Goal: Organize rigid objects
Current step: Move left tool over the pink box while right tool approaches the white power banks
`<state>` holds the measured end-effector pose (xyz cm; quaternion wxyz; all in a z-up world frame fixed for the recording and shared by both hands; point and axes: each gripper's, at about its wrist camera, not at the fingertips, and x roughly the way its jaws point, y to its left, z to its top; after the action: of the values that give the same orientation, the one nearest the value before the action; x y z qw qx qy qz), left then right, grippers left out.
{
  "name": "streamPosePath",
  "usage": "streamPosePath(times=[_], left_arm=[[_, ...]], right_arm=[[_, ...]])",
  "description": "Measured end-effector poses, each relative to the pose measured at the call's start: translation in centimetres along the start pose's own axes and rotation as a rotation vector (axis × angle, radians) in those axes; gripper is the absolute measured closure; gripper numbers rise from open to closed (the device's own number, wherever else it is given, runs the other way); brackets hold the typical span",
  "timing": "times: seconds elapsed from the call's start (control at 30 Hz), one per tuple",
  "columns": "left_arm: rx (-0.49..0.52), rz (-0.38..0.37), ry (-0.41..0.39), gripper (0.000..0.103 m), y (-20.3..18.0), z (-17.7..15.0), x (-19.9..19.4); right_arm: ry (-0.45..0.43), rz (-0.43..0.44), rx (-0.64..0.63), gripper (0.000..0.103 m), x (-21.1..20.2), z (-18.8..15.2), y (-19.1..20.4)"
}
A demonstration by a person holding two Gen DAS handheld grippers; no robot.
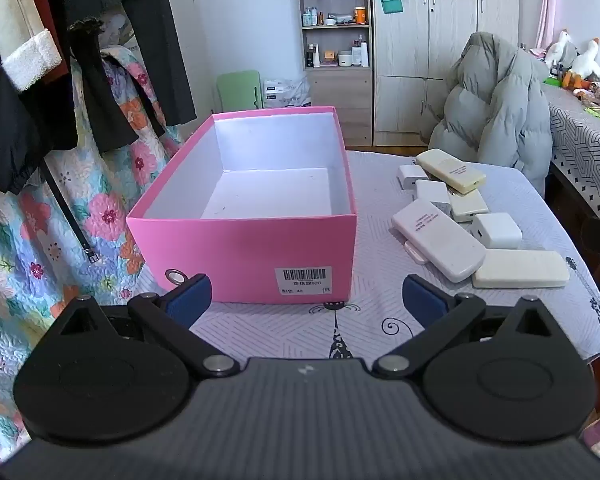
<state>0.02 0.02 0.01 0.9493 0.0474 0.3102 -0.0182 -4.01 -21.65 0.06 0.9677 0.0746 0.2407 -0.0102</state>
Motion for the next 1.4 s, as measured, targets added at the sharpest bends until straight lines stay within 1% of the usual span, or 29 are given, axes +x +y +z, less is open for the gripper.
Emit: streamPosePath(times=[0.13, 0.2, 0.33, 0.37, 0.5, 0.57, 0.7, 0.97, 1.27, 1.4], left_arm=[[-0.005, 0.000, 0.001, 0.000, 0.0, 0.0, 0.1], [-0.005, 0.000, 0.006, 0.000, 0.0, -0.1, 0.1], [-0.002, 0.006, 0.003, 0.000, -0.1, -0.3, -0.2], [-0.005, 0.007, 0.015, 0.000, -0.2, -0.1, 0.7], [-0.002, 0.008, -0.006, 0.000, -0.4, -0.3, 0.5], [-0.006, 0.008, -0.013, 0.000, -0.3, -0.3, 0.4], [-0.031, -0.006, -0.002, 0.000, 0.0, -0.2, 0.4], [-0.044, 0.009, 0.001, 0.000, 0.4, -0.2, 0.7], [-0.030, 0.027, 0.021, 0.000, 0.5, -0.5, 1.4], [-0.019, 0.034, 0.002, 0.000, 0.4, -0.6, 1.4]], right_arm=[[0.009, -0.006, 0.004, 0.000, 0.0, -0.3, -0.2], [0.042, -0.015, 0.016, 0.000, 0.7, 0.1, -0.5], [0.041, -0.027, 0.017, 0.000, 0.6, -0.1, -0.7], [0.035, -0.027, 0.015, 0.000, 0.4, -0.4, -0.9], [0.036, -0.035, 0.009, 0.000, 0.6, -0.5, -1.2], [0.058, -0.029, -0.005, 0.000, 0.7, -0.5, -1.0], [0.080, -0.025, 0.009, 0.000, 0.9, -0.6, -1.0], [0.072, -0.046, -0.004, 0.000, 0.7, -0.6, -0.8], [0.084, -0.064, -0.018, 0.000, 1.0, -0.8, -0.7], [0.083, -0.074, -0.021, 0.000, 1.1, -0.8, -0.7]])
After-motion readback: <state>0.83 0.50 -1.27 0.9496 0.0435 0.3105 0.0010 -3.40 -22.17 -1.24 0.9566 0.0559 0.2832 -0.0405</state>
